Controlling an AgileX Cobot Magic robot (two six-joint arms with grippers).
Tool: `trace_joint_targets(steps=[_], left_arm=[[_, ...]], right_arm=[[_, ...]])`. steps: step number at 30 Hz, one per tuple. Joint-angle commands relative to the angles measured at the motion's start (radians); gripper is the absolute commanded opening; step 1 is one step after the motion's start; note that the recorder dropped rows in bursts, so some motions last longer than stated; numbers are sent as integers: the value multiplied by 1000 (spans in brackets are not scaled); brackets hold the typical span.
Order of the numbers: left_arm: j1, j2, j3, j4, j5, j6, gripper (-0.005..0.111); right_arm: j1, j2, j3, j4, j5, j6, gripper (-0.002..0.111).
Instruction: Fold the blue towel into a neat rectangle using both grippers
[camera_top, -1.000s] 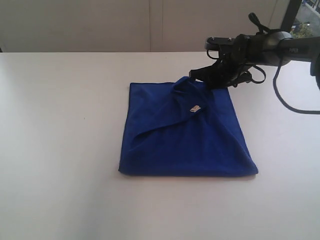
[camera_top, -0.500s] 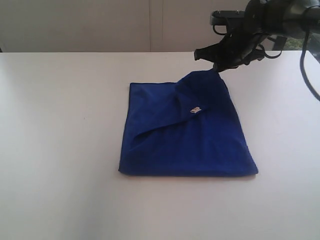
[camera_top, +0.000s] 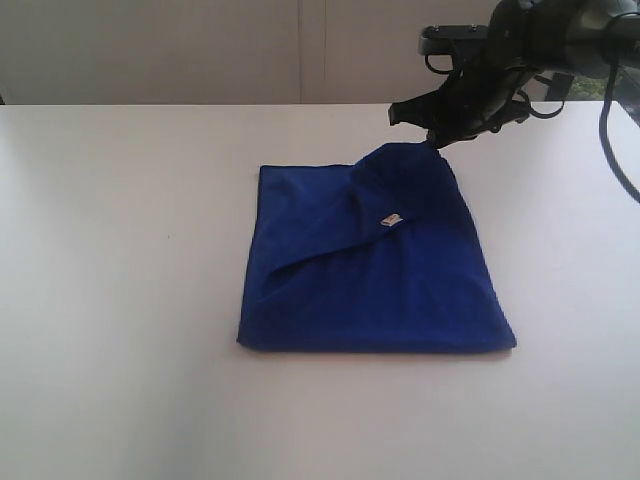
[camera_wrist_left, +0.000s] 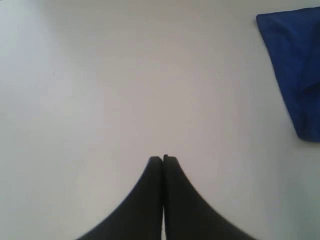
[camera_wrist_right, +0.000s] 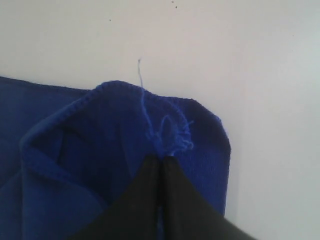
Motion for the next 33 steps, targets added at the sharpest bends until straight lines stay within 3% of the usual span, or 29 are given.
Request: trace_joint_targets(steps=[1,18,20,24,25,27,28,29,30,33], left_arm=[[3,-7,7,-7,3,10,0],[3,10,7,-25,-195,16,0],[3,97,7,-140,-192,69,0],[-10,450,7,-488,-307,392,0],[-43,551,7,-535,-374,440,0],[-178,716,7,-517,-537,445,0],[-283,827,7,-500,-684,445,0],[-322,870,7,-500,-750,445,0],[-408,976,-9,-500,-892,436,0],[-518,1172,-121,-500,-962,433,0]], right_arm=[[-1,0,3,-6,0,-12,0],[-1,0,3,-6,-4,-12,0],[-1,0,3,-2,-7,-12,0],[-1,0,3,-2,-7,-12,0],[-1,0,3,-2,-7,-12,0],[-1,0,3,-2,-7,-12,0],[-1,0,3,-2,-7,-12,0],[-1,0,3,-2,-7,-12,0],[-1,0,3,-2,-7,-12,0],[-1,0,3,-2,-7,-12,0]])
